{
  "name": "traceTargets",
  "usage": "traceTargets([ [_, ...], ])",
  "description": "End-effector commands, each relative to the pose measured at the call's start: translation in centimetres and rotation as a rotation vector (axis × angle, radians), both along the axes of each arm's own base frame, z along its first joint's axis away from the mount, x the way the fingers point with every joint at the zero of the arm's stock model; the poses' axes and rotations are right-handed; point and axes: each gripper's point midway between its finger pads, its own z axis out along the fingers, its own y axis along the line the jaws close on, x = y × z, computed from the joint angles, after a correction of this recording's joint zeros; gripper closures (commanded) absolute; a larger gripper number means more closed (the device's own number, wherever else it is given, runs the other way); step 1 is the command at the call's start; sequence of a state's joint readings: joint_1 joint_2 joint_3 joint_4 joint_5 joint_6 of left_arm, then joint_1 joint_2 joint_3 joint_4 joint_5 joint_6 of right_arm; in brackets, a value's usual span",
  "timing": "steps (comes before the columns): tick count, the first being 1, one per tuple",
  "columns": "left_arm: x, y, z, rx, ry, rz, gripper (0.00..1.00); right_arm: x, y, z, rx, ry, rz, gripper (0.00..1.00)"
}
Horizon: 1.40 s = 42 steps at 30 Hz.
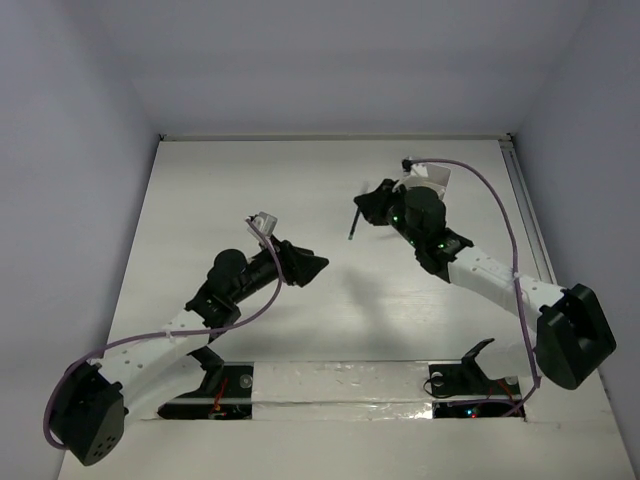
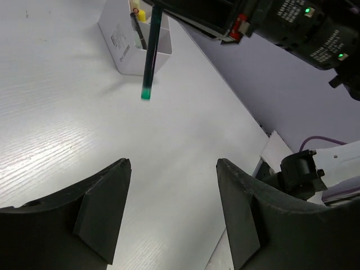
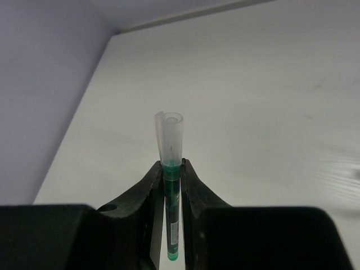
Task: Sort the stationery into containers
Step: Place the pen in the storage box.
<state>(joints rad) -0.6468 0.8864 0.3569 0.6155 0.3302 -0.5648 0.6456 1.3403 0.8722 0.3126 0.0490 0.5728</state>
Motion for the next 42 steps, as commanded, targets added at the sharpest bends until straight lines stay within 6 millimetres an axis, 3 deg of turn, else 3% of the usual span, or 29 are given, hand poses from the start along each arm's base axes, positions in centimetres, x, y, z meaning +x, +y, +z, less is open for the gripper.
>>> traceTargets([
  [1, -0.8, 0.4, 1.8, -0.032, -0.076, -0.011, 0.41, 2.6, -6.4, 0.9, -0.086, -0.087, -0.247, 1.0],
  [3, -0.9, 0.8, 2.2, -0.036, -0.089, 0.006, 0.41, 3.7, -10.3, 0.4, -0.179, -0.114, -0.416, 1.0],
  [8, -1.2, 1.2, 2.4, -0.043, -0.11, 0.011, 0.4, 4.3, -18.0, 1.2, -0.288, -0.186, -0.74, 1.0],
  [11, -1.3, 1.1, 1.9, -0.039, -0.105, 0.003, 0.41, 5.1, -20.8, 1.1, -0.345, -0.189, -0.83, 1.0],
  [17, -1.5, 1.1, 1.2, -0.037, -0.096, -0.005, 0.41, 7.0, -25.1, -1.2, -0.466, -0.146, -0.961, 1.0],
  [32, -1.1, 1.2, 0.4, -0.026, -0.093, 0.015, 0.42, 9.0, -25.2, -4.1, -0.56, -0.124, -0.961, 1.0],
  [42, -0.7, 0.9, 0.7, -0.025, -0.092, 0.014, 0.42, 10.3, -24.4, -3.7, -0.551, -0.15, -0.937, 0.99],
])
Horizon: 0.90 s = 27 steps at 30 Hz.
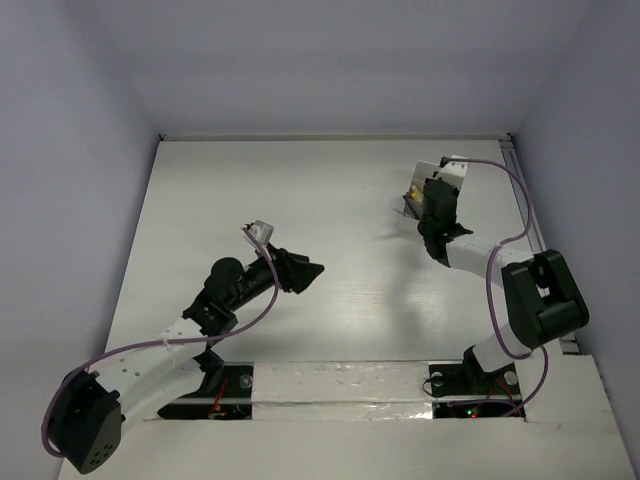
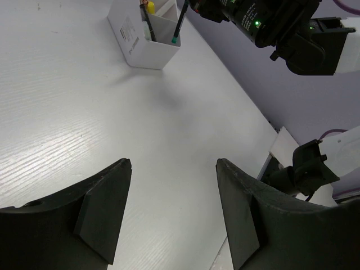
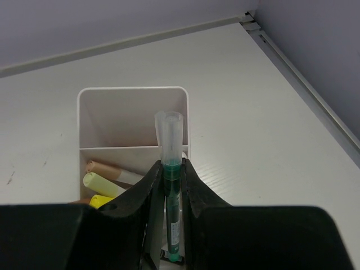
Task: Sort the stationery into containers
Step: Place the pen in the storage box.
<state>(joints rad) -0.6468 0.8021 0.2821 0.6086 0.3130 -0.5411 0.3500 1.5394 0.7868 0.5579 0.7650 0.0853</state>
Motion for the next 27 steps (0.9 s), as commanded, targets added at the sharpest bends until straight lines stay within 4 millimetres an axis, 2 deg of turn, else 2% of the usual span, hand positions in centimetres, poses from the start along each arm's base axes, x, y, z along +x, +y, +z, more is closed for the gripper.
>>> traceTargets([
  [1, 0.2, -0.2, 1.8, -0.036, -0.068, -0.004, 0.42, 1.4, 0.4, 3.1, 0.024, -0.108, -0.003, 0.99],
  [5, 0.3, -0.3, 1.8, -0.035, -0.065, -0.004, 0.42, 1.8, 0.8, 3.6, 0.033, -0.118, 0.019, 0.97],
  [9, 0.4, -0.4, 1.8, -0.037, -0.063, -0.002, 0.42, 1.3, 1.0, 2.6, 0.053, -0.1, 0.033, 0.9],
  [12, 0.5, -0.4, 1.8, -0.04, -0.065, 0.0, 0.42, 0.8, 1.7, 2.3, 0.049, -0.094, 0.055, 0.79],
  [13, 0.5, -0.4, 1.7, -0.037, -0.061, -0.001, 0.42, 0.8, 1.8, 2.2, 0.049, -0.088, 0.06, 0.72],
  [21, 0.5, -0.2, 2.2, -0.042, -0.067, 0.013, 0.42, 0.0, 2.7, 1.4, 0.091, -0.057, 0.1, 0.46],
  [22, 0.5, -0.1, 2.3, -0.045, -0.071, 0.016, 0.42, -0.1, 2.8, 1.6, 0.107, -0.062, 0.102, 0.38],
  [25, 0.5, 0.1, 2.8, -0.055, -0.074, 0.029, 0.42, -0.6, 3.0, 1.8, 0.141, -0.059, 0.112, 0.28],
  [27, 0.7, 0.4, 3.1, -0.062, -0.071, 0.047, 0.42, -1.2, 3.2, 2.9, 0.169, -0.075, 0.132, 0.2],
])
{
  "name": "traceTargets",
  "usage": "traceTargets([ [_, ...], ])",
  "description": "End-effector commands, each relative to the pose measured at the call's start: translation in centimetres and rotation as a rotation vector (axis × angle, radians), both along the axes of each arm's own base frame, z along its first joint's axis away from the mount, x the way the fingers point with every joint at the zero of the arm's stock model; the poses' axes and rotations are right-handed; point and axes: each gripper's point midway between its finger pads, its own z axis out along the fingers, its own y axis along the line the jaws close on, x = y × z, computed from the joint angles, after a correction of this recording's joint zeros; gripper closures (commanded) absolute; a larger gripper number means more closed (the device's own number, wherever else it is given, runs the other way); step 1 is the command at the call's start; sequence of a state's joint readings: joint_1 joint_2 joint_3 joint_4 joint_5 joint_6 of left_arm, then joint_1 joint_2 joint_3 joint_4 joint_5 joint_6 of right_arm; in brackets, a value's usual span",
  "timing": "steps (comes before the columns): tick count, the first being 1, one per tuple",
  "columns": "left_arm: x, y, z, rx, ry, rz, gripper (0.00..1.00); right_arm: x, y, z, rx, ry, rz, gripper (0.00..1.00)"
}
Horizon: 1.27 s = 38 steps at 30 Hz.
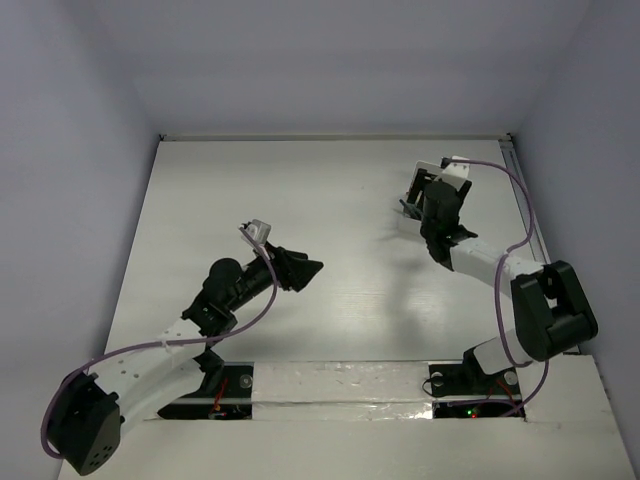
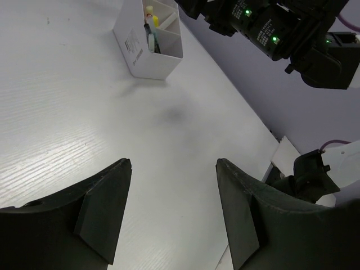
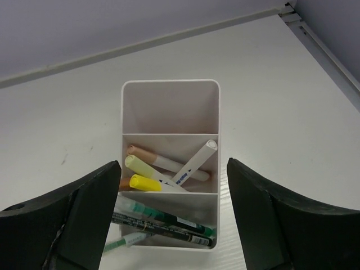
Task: Sort the stationery into containers
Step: Place the pen in the storage box, then reset both arms
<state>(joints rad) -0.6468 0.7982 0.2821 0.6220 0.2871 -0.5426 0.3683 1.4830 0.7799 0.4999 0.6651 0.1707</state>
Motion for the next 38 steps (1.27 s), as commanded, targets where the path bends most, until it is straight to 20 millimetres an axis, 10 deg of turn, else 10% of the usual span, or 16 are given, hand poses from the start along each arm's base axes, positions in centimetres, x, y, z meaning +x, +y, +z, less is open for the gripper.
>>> traceTargets([
  [1, 0.3, 0.3, 3.1, -0.06, -0.065, 0.029, 0.42, -1.2, 0.8, 2.7, 0.101, -0.068, 0.033, 0.18],
  [6, 0.7, 0.9, 4.4, -0.094, -0.073, 0.077, 0.41, -3.7, 1.4, 6.4, 0.206, -0.149, 0.11, 0.24],
  [9, 0.9, 1.3, 5.1, -0.108, -0.072, 0.102, 0.4, -5.6, 3.0, 6.5, 0.3, -0.151, 0.217, 1.0],
  [18, 0.8, 1.8, 8.8, -0.129, -0.113, 0.124, 0.37, -16.2, 10.9, 11.6, 0.525, -0.214, 0.842, 1.0],
  [21, 1.0, 2.6, 9.5, -0.136, -0.114, 0.166, 0.36, -19.4, 10.7, 13.3, 0.509, -0.259, 0.923, 0.93],
  [25, 0.4, 4.1, 11.9, -0.178, -0.155, 0.21, 0.35, -21.5, 8.0, 15.0, 0.484, -0.318, 0.826, 0.3],
  [26, 0.5, 4.5, 11.9, -0.176, -0.151, 0.234, 0.35, -21.7, 6.9, 15.9, 0.473, -0.346, 0.78, 0.01],
  [31, 0.3, 6.6, 14.2, -0.196, -0.189, 0.317, 0.35, -22.6, 2.4, 16.2, 0.453, -0.414, 0.568, 0.0],
  [38, 0.9, 7.8, 14.8, -0.171, -0.167, 0.392, 0.31, -22.3, 2.2, 14.7, 0.423, -0.367, 0.55, 0.0],
])
